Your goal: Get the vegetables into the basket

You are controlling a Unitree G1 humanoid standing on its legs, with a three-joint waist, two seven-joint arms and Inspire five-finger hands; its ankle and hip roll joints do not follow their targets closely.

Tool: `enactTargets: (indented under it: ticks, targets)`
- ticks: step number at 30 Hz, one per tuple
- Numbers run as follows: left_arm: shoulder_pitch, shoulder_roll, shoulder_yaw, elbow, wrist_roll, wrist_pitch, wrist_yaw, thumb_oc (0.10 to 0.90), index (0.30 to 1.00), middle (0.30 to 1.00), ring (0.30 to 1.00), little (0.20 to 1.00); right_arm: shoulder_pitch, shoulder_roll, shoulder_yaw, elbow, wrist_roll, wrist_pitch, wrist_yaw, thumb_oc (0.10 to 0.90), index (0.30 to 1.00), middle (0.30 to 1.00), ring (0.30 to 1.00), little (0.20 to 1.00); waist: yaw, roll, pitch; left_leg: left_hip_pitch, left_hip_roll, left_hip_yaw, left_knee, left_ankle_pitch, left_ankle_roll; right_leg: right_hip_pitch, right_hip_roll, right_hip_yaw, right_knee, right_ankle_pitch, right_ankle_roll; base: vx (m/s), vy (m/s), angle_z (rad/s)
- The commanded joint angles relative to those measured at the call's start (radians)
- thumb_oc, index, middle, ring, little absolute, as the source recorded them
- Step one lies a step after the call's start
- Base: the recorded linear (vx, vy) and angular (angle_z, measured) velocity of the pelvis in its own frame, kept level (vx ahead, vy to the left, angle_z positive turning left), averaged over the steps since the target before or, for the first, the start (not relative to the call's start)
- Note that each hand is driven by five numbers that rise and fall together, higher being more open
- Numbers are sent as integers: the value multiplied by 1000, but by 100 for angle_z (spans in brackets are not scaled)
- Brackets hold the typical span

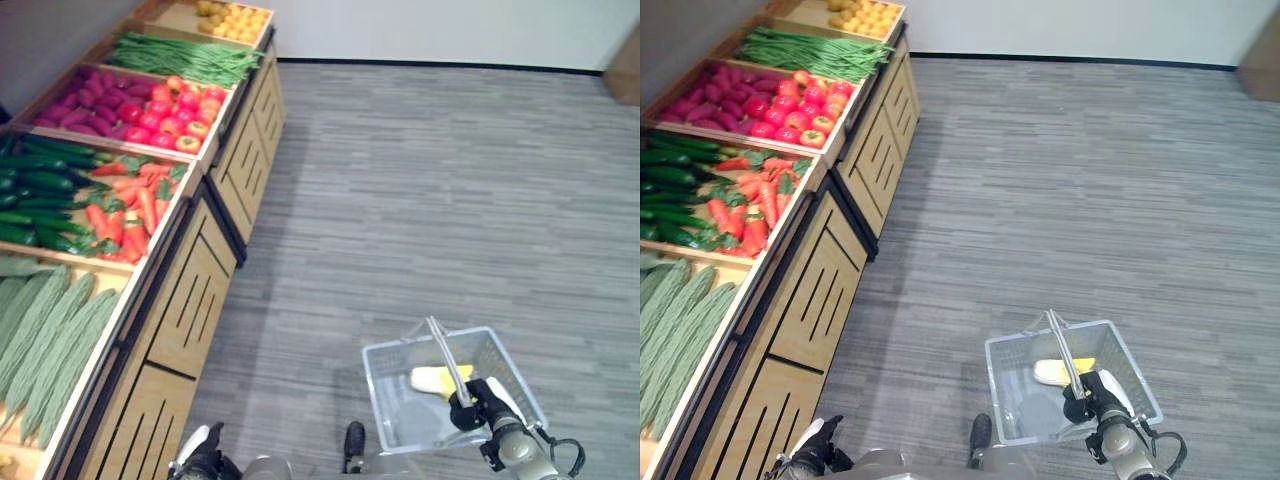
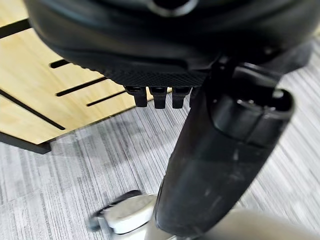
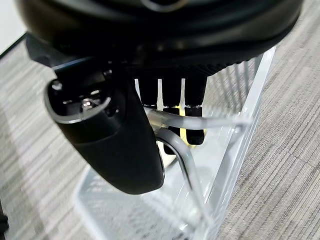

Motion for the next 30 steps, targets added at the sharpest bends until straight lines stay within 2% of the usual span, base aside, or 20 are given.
enactTargets:
  ticks: [1, 2, 3, 4, 5, 7, 9, 11, 12, 13, 17, 18, 20, 21, 22, 23, 24, 27, 29, 30]
  targets:
    - [21, 33, -6, 16, 25, 21, 22, 900, 1000, 1000, 1000, 1000, -32, -52, -36, -86, -7, -74, -50, 400, 300, 300, 300, 300, 25, 3, 0, -71, -11, 27, -176, 125, 66, -29, -96, 52, 95, -24, 200, 137, 58, 17]
    - [23, 31, -7, 22, 28, 24, 23, 900, 1000, 1000, 1000, 1000, -36, -50, -32, -79, -11, -74, -53, 400, 300, 300, 300, 300, 30, 8, -1, -88, -8, 35, -211, 145, 67, -21, -93, 56, 92, -30, 201, 247, 127, 0]
    - [31, 31, -8, 30, 47, 31, 23, 900, 1000, 1000, 1000, 1000, -34, -46, -24, -93, -20, -74, -57, 400, 300, 300, 300, 300, 47, 17, 0, -145, 10, 60, -274, 231, 57, 14, -80, 71, 82, -47, 202, 403, 233, -16]
    - [47, 39, -1, 41, 64, 34, 18, 900, 1000, 1000, 1000, 1000, -31, -31, -17, -89, -30, -74, -51, 400, 300, 300, 300, 300, 61, 19, -7, -138, 15, 78, -289, 253, 55, 45, -74, 99, 85, -67, 203, 355, 203, -27]
    - [47, 40, -1, 41, 64, 34, 18, 900, 1000, 1000, 1000, 1000, -30, -31, -17, -90, -30, -73, -51, 400, 300, 300, 300, 300, 63, 19, -6, -136, 15, 80, -290, 253, 55, 46, -74, 100, 85, -67, 203, 288, 181, -38]
    - [62, 40, 6, 48, 78, 37, 16, 900, 1000, 1000, 1000, 1000, -17, -14, -20, -96, -42, -68, -40, 400, 300, 300, 300, 300, 66, 10, -31, -102, -4, 96, -317, 230, 78, 65, -98, 116, 94, -76, 224, 265, 233, -60]
    - [60, 43, 4, 47, 80, 38, 14, 900, 1000, 1000, 1000, 1000, -16, -6, -26, -78, -39, -67, -44, 400, 300, 300, 300, 300, 66, 4, -36, -94, -11, 108, -315, 223, 85, 72, -112, 119, 98, -75, 231, 172, 178, -44]
    - [62, 48, 3, 40, 80, 33, 10, 900, 1000, 1000, 1000, 1000, -23, 5, -25, -78, -37, -61, -36, 400, 300, 300, 300, 300, 71, -6, -41, -86, -27, 122, -300, 200, 103, 67, -133, 131, 111, -69, 244, 142, 197, -11]
    - [52, 53, 5, 44, 74, 34, 10, 900, 1000, 1000, 1000, 1000, -35, 20, -17, -59, -39, -56, -34, 400, 300, 300, 300, 300, 77, -21, -42, -90, -43, 134, -272, 171, 117, 67, -155, 138, 113, -59, 258, 138, 201, -3]
    - [51, 54, 5, 44, 74, 34, 10, 900, 1000, 1000, 1000, 1000, -36, 21, -17, -59, -39, -56, -34, 400, 300, 300, 300, 300, 78, -22, -42, -90, -43, 135, -270, 169, 117, 67, -156, 138, 113, -59, 258, 119, 171, -8]
    - [44, 65, 10, 34, 66, 39, 13, 900, 1000, 1000, 1000, 1000, -54, 32, -11, -59, -35, -50, -34, 400, 300, 300, 300, 300, 86, -39, -47, -89, -71, 139, -240, 129, 143, 51, -183, 152, 134, -15, 280, 97, 150, -8]
    - [44, 72, 8, 31, 70, 40, 12, 900, 1000, 1000, 1000, 1000, -64, 35, -9, -54, -36, -48, -33, 400, 300, 300, 300, 300, 87, -43, -46, -78, -84, 136, -241, 118, 156, 36, -190, 162, 177, 10, 286, 130, 215, -7]
    - [39, 77, 3, 30, 75, 41, 11, 900, 1000, 1000, 1000, 1000, -68, 35, -8, -56, -34, -48, -34, 400, 300, 300, 300, 300, 85, -44, -44, -72, -91, 135, -240, 112, 164, 17, -190, 176, 217, 28, 288, 79, 159, -6]
    - [32, 85, -6, 26, 83, 44, 11, 900, 1000, 1000, 1000, 1000, -74, 36, -3, -58, -30, -48, -33, 400, 300, 300, 300, 300, 78, -39, -33, -59, -97, 128, -239, 104, 179, -18, -185, 187, 312, 61, 286, 32, 95, -3]
    - [32, 85, -6, 26, 83, 44, 11, 900, 1000, 1000, 1000, 1000, -74, 36, -3, -58, -30, -48, -33, 400, 300, 300, 300, 300, 79, -40, -33, -59, -97, 129, -239, 104, 179, -21, -185, 189, 315, 59, 287, 126, 170, -1]
    - [20, 98, -12, 16, 92, 46, 13, 900, 1000, 1000, 1000, 1000, -67, 40, 3, -64, -27, -51, -29, 400, 300, 300, 300, 300, 68, -31, -25, -35, -103, 108, -240, 95, 194, -57, -163, 212, 414, 85, 277, 139, 105, 6]
    - [15, 102, -10, 13, 85, 46, 13, 900, 1000, 1000, 1000, 1000, -66, 40, 5, -68, -29, -52, -28, 400, 300, 300, 300, 300, 64, -25, -21, -19, -102, 96, -248, 92, 198, -82, -151, 214, 439, 92, 274, 141, 103, 9]
    - [0, 106, -4, 7, 65, 46, 16, 900, 1000, 1000, 1000, 1000, -65, 39, 9, -82, -30, -52, -26, 400, 300, 300, 300, 300, 46, -15, -9, 23, -98, 78, -274, 89, 197, -146, -135, 194, 427, 76, 259, 172, 8, 31]
    - [-26, 105, -30, -1, 73, 40, 20, 900, 1000, 1000, 1000, 1000, -72, 31, 14, -102, -37, -53, -30, 400, 300, 300, 300, 300, 24, -16, 6, 68, -100, 51, -277, 61, 182, -190, -152, 177, 300, 70, 259, 279, -104, 26]
    - [-26, 105, -30, -1, 73, 39, 20, 900, 1000, 1000, 1000, 1000, -72, 31, 13, -102, -38, -52, -30, 400, 300, 300, 300, 300, 22, -13, 10, 74, -97, 48, -278, 58, 182, -180, -149, 172, 296, 69, 259, 187, -100, 17]
